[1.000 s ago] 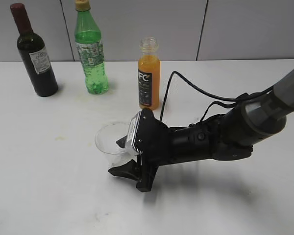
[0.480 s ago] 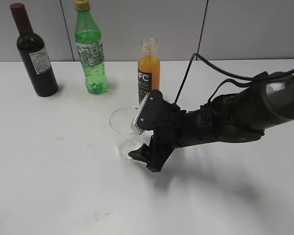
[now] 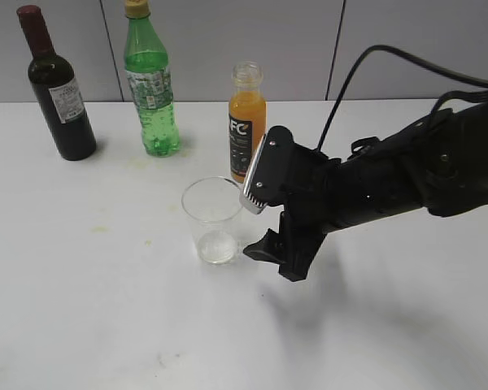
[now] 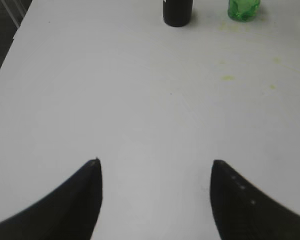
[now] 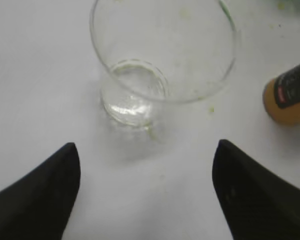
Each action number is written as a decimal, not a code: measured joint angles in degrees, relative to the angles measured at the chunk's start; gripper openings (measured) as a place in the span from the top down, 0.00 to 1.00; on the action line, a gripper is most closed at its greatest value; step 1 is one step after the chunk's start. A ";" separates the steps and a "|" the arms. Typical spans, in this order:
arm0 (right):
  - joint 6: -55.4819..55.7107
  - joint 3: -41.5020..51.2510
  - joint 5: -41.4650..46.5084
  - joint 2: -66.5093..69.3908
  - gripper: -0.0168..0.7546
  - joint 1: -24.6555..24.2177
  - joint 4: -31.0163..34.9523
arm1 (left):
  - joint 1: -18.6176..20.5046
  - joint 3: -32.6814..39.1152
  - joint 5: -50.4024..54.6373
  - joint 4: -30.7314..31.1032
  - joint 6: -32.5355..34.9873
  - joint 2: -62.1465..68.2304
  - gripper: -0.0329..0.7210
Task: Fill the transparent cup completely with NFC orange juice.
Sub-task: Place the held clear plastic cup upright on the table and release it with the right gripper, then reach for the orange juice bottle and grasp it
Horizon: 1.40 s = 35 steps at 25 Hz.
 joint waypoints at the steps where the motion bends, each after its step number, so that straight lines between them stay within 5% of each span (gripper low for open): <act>1: 2.12 0.64 0.61 -1.24 0.16 -0.34 -1.57 | 0.00 0.00 0.00 0.00 0.00 0.00 0.27; 9: 17.99 2.20 5.30 -13.03 0.18 -8.73 -4.32 | 0.00 0.00 0.00 0.00 0.00 0.00 0.27; 15: 24.00 1.73 25.93 -18.83 0.25 -11.75 -0.66 | 0.00 0.00 0.00 0.00 0.00 0.00 0.27; 19: 12.45 -2.89 35.18 -19.23 0.30 -11.76 19.86 | 0.00 0.00 0.00 0.00 0.00 0.00 0.27; 24: -26.21 -16.42 53.24 -16.40 0.31 -13.14 55.77 | 0.00 0.00 0.00 0.00 0.00 0.00 0.27; 28: -52.37 -31.70 74.01 -9.81 0.31 -19.27 83.46 | 0.00 0.00 0.00 0.00 0.00 0.00 0.27; 31: -59.90 -40.97 86.47 -5.50 0.31 -23.73 96.38 | 0.00 0.00 0.00 0.00 0.00 0.00 0.27; 35: -61.70 -45.13 89.14 -5.57 0.31 -25.93 99.80 | 0.00 0.00 0.00 0.00 0.00 0.00 0.27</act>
